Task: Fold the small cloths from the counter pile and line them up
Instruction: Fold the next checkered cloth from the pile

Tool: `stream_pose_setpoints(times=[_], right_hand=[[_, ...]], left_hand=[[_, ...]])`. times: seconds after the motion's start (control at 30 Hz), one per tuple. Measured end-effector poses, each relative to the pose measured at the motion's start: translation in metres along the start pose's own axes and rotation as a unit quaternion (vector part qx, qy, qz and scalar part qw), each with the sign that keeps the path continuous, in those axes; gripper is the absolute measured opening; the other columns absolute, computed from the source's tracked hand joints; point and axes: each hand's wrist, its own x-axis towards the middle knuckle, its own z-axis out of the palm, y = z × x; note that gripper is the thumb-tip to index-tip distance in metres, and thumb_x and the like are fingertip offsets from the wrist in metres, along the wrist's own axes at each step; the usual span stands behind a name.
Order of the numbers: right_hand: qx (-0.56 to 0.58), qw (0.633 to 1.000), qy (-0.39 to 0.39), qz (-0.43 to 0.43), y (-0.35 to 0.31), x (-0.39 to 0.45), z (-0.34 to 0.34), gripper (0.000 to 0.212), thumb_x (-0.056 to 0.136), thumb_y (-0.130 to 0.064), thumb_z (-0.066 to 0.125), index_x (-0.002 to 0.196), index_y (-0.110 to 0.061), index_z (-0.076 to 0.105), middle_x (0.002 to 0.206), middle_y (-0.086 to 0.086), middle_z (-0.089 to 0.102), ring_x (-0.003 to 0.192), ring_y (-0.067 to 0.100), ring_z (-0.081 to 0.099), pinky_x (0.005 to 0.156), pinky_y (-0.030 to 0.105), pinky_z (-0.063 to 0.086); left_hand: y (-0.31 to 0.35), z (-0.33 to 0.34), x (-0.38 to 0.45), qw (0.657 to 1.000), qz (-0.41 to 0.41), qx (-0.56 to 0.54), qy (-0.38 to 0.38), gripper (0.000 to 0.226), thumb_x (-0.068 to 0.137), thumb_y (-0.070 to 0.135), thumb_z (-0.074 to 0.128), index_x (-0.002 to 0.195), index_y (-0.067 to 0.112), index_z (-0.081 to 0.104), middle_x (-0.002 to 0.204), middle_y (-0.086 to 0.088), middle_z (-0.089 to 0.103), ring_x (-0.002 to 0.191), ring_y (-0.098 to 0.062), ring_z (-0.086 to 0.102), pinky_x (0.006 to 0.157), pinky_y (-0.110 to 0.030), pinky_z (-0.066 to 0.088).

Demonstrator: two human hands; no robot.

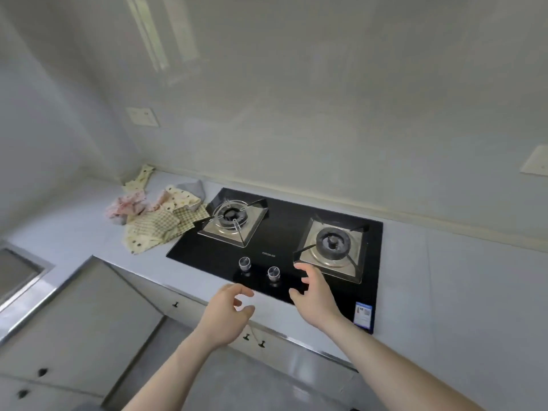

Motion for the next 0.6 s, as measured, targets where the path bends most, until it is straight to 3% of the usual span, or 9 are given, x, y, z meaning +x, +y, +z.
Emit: stream_pose_setpoints(times=[0.1,0.47,0.6], right_hand=[[-0.007,0.999,-0.041,-0.025,-0.03,-0.004,0.044,0.051,0.094,-0.017,0.064,0.137,-0.037,0.048,0.139,-0.017,0.044,0.129,0.005,0.048,0.103,0.027,0.047],[-0.039,0.979,-0.172,-0.105,-0.113,0.065,0.165,0.054,0.093,-0.022,0.065,0.142,-0.037,0.047,0.143,-0.02,0.042,0.13,0.003,0.044,0.109,0.033,0.045],[-0.04,0.97,-0.216,-0.105,-0.135,0.097,0.217,0.054,0.094,-0.022,0.065,0.143,-0.036,0.046,0.145,-0.019,0.04,0.132,0.004,0.043,0.109,0.03,0.044]], left_hand=[[-0.039,-0.032,-0.016,0.999,-0.02,-0.014,0.032,0.02,0.093,0.027,0.069,0.11,0.037,0.065,0.128,0.01,0.053,0.106,-0.004,0.059,0.082,-0.019,0.045],[-0.15,-0.134,-0.005,0.984,-0.085,-0.058,0.144,0.022,0.089,0.024,0.069,0.103,0.04,0.065,0.118,0.017,0.054,0.101,-0.003,0.06,0.087,-0.022,0.049],[-0.188,-0.174,0.008,0.979,-0.121,-0.035,0.161,0.023,0.088,0.024,0.072,0.102,0.04,0.065,0.116,0.016,0.054,0.099,0.0,0.059,0.078,-0.014,0.043]])
